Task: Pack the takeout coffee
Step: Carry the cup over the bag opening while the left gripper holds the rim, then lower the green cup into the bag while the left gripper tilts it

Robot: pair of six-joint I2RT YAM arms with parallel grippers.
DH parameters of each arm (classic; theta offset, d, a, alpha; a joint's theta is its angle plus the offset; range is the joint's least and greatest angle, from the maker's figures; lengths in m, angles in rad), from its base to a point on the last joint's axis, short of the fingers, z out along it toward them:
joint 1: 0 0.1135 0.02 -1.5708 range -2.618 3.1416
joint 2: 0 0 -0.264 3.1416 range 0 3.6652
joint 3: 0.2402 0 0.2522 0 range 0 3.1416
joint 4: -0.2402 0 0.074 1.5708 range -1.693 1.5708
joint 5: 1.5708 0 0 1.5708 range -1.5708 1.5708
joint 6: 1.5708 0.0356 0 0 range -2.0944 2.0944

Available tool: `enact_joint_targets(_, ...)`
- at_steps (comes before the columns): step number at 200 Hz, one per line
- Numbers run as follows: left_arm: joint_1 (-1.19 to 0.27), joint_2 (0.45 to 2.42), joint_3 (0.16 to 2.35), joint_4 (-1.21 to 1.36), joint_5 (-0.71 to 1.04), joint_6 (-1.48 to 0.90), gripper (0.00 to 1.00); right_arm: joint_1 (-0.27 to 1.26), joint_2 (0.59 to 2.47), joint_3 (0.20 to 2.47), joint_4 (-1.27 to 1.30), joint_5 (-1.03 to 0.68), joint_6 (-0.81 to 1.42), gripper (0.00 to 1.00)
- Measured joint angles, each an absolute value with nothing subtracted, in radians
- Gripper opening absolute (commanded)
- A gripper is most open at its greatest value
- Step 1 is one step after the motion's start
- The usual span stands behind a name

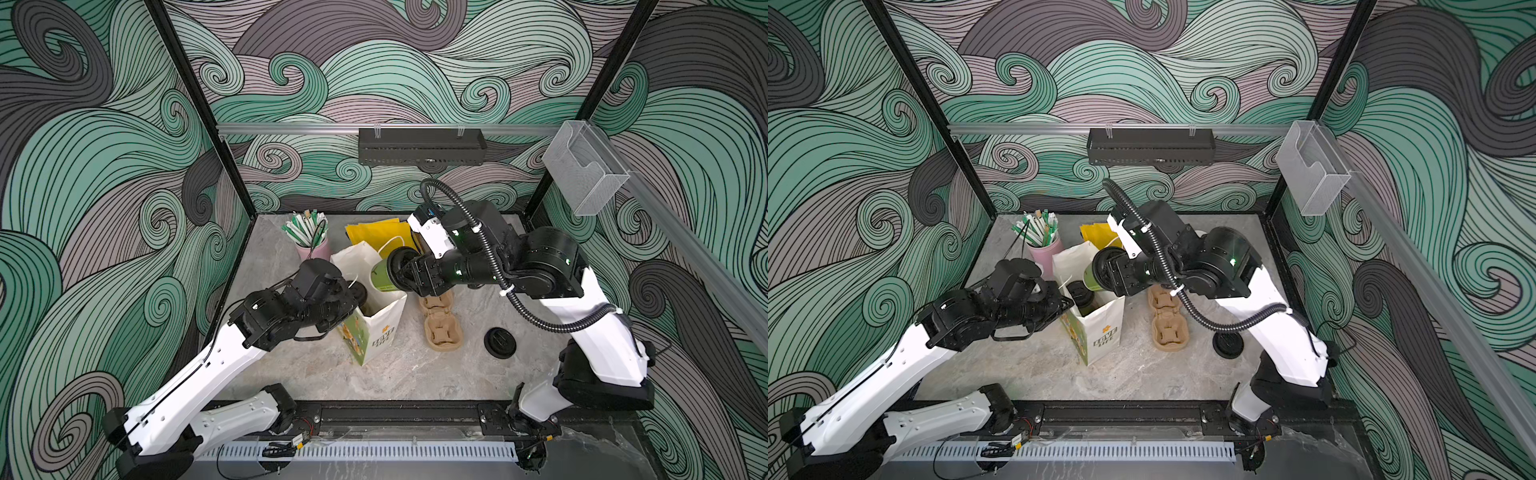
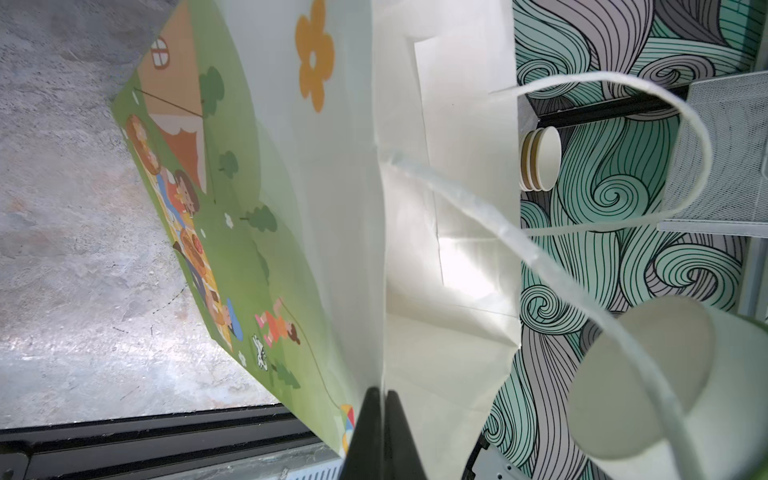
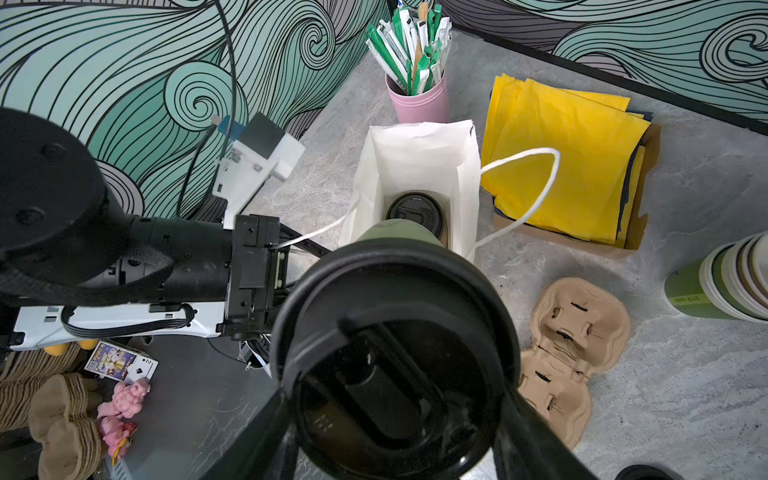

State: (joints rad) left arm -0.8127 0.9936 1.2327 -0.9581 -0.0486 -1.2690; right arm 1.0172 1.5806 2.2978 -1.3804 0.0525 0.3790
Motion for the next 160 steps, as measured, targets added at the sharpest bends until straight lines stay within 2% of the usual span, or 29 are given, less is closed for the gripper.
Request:
enact_joint_targets(27,-0.885,0.988,1.22,-0.945,-0.108,-1.318,0.06,1.017,1.565,2.286,-1.381,0.061,0.379,0.63)
enact_joint_targets(94,-0.959,0.937,1.206,-0.952,-0.234,-1.393,0.4,1.022,1.566,2.283,-1.396,0.065,0.382,0.63)
enact_joint_targets(136,-0.959,0.907,1.216,-1.015,-0.292,-1.403,0.58,1.031,1.619,2.315,-1.417,0.047,0.382,0.63)
enact_joint_targets(160,-0.959,0.891,1.229,-1.046,-0.314,-1.398,0.64,1.043,1.684,2.365,-1.431,0.037,0.382,0.62)
